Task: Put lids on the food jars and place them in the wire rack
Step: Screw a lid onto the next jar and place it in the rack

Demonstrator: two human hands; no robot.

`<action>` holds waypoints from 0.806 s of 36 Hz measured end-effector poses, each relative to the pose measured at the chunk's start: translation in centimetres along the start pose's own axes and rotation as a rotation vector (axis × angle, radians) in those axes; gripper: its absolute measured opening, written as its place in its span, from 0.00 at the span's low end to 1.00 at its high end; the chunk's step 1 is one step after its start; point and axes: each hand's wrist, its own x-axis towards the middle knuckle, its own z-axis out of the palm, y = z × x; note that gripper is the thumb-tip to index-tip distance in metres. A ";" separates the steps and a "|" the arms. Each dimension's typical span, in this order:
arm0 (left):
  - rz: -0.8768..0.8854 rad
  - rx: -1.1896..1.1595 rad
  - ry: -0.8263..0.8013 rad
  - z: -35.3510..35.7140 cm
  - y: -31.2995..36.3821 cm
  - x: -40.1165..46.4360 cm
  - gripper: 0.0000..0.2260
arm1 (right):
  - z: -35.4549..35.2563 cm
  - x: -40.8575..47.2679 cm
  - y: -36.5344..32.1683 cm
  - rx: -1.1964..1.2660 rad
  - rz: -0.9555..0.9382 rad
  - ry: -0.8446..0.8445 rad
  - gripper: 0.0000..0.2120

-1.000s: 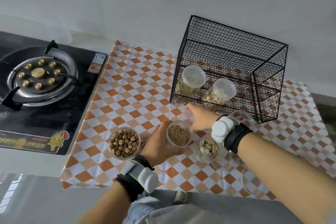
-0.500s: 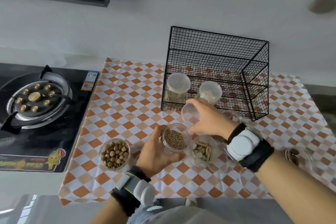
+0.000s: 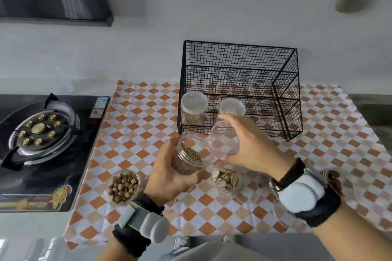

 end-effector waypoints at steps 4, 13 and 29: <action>0.004 0.068 -0.010 0.2 0.8 0.1 0.39 | -1.0 -0.9 -0.1 0.052 -0.024 -0.008 0.50; 0.045 0.226 -0.044 0.8 2.5 0.1 0.41 | -2.7 -2.4 -0.2 0.244 -0.085 0.045 0.46; 0.128 0.420 -0.142 2.5 5.4 -0.2 0.41 | -4.3 -3.5 -0.2 0.514 -0.123 -0.091 0.40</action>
